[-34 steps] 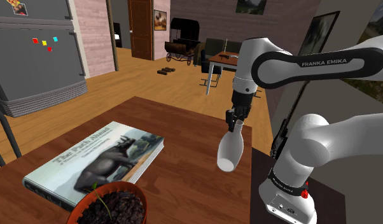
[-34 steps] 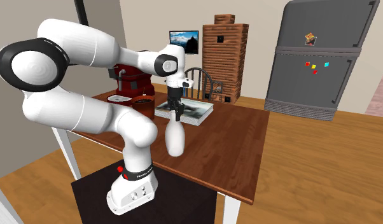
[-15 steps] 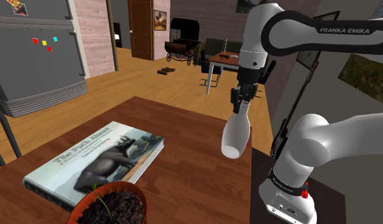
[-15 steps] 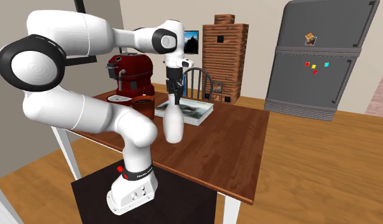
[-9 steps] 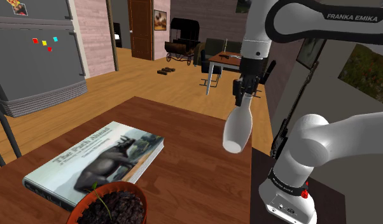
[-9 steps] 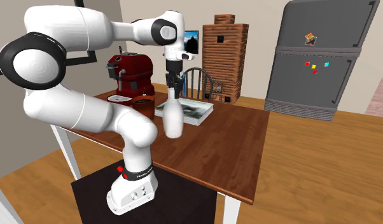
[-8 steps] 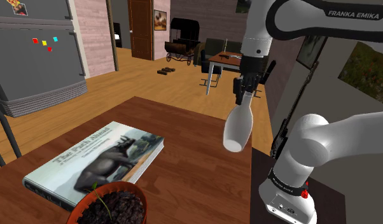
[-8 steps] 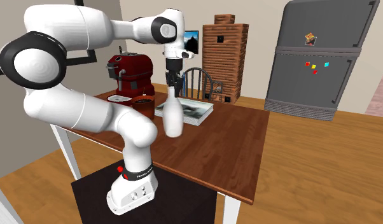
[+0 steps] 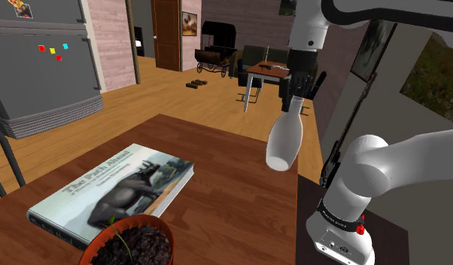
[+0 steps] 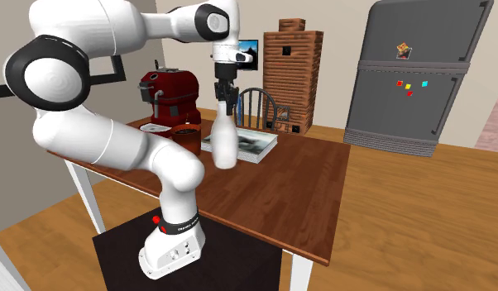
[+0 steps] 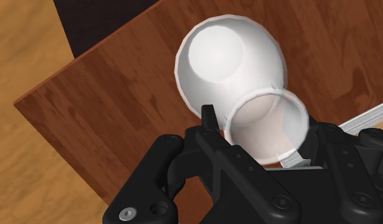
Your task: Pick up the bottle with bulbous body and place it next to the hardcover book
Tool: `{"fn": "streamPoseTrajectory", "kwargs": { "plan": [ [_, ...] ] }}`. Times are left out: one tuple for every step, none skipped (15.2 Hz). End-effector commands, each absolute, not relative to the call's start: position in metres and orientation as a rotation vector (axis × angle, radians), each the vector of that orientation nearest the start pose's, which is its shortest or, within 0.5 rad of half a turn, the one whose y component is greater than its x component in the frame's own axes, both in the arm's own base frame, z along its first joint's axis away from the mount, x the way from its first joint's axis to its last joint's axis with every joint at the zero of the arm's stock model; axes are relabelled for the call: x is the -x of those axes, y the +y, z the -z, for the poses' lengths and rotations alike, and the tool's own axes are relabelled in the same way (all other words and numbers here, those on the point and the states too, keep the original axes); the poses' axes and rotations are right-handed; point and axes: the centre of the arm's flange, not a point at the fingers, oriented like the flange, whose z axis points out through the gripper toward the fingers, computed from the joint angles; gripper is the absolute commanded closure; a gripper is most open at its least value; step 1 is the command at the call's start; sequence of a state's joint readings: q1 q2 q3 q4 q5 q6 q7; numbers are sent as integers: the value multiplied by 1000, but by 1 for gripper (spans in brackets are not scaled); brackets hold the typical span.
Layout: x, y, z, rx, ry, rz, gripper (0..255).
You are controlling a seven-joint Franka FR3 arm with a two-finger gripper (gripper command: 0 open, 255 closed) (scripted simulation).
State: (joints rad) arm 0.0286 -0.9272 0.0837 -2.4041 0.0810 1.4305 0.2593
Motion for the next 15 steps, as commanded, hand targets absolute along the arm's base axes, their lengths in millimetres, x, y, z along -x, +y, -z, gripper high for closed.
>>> {"fn": "streamPoseTrajectory", "kwargs": {
  "plan": [
    [-252, 46, -606, 3124, 270, -78, 255],
    [-252, 46, -611, 3124, 270, -78, 255],
    [-252, 46, -616, 3124, 270, -78, 255],
    [-252, 46, -622, 3124, 270, -78, 255],
    [-252, 46, -627, 3124, 270, -78, 255],
    [-252, 46, -632, 3124, 270, -78, 255],
    [-252, 46, -638, 3124, 270, -78, 255],
    [-252, 46, -643, 3124, 270, -78, 255],
    [-252, 46, -648, 3124, 270, -78, 255],
    [-252, 46, -653, 3124, 270, -78, 255],
    [-252, 46, -659, 3124, 270, -78, 255],
    [-252, 46, -664, 3124, 270, -78, 255],
    [-252, 46, -669, 3124, 270, -78, 255],
    [-252, 46, -675, 3124, 270, -78, 255],
    [-252, 46, -680, 3124, 270, -78, 255]
  ]
}}
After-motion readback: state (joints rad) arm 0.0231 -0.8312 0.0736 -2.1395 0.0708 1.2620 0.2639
